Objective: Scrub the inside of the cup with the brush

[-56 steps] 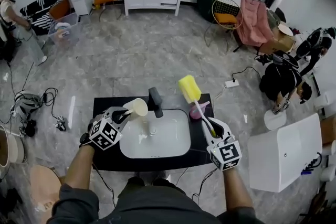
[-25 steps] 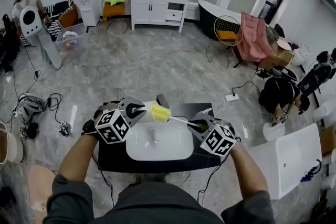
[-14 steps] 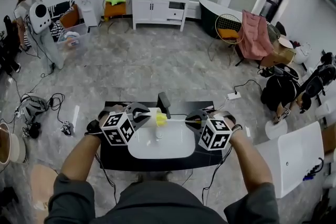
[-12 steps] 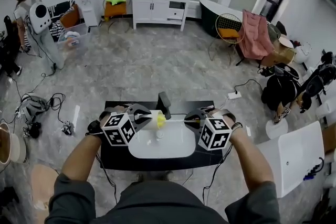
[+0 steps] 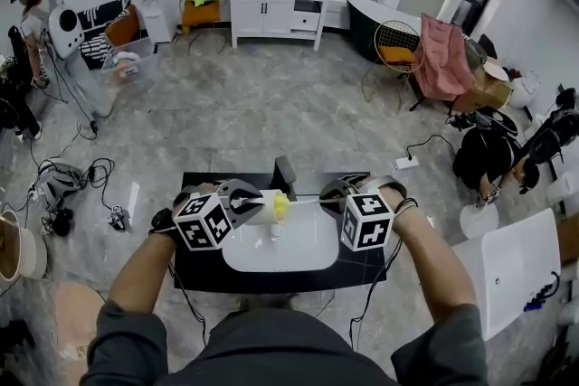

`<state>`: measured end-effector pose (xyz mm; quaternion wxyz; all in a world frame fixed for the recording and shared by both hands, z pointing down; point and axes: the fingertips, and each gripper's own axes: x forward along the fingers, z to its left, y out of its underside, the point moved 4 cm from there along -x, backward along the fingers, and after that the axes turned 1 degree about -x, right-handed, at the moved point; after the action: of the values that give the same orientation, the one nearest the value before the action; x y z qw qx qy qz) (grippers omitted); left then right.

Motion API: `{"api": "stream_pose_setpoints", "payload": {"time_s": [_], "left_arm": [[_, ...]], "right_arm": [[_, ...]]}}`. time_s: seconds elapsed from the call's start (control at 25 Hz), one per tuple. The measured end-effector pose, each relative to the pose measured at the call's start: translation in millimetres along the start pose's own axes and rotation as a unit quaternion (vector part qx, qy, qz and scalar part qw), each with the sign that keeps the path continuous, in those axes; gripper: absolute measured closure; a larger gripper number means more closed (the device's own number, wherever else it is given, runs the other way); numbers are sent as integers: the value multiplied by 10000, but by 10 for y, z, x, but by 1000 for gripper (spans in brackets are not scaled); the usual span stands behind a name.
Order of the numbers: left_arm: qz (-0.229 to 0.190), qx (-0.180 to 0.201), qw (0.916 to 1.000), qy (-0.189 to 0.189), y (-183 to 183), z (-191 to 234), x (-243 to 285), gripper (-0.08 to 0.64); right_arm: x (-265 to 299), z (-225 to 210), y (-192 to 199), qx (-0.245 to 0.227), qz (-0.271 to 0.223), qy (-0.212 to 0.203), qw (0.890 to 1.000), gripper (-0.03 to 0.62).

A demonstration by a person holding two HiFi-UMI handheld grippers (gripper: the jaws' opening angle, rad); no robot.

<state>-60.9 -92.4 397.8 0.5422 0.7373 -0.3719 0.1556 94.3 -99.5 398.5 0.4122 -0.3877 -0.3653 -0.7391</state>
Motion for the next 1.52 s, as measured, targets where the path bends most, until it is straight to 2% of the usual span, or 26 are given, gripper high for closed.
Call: {"api": "stream_pose_setpoints", "payload": {"time_s": [0.24,0.4,0.52,0.88,1.28,1.52], "left_arm": [[77,-202,9998,-5,106,103,28,520],[128,-193,9996,161,130,54,82,522],[106,-157,9994,276,103,15,129,521],[-26,-173,9998,29,77,111,98,520],[71,-326,9994,129,214,151,129,522],[60,-258,9991,334,178,14,189,522]], "right_arm": [[13,109,-23,164,-179,-187,9995,555],[-57,106,-89,217,-319,-259,9989,555],[-67,4,-64,153,-218,-225,9994,555],[118,-73,62,281,-80,-294,9991,555],[23,18,-160,78,-209,-449,9987,555],[2,-122,-152,-254,84,-397,9989,555]]}}
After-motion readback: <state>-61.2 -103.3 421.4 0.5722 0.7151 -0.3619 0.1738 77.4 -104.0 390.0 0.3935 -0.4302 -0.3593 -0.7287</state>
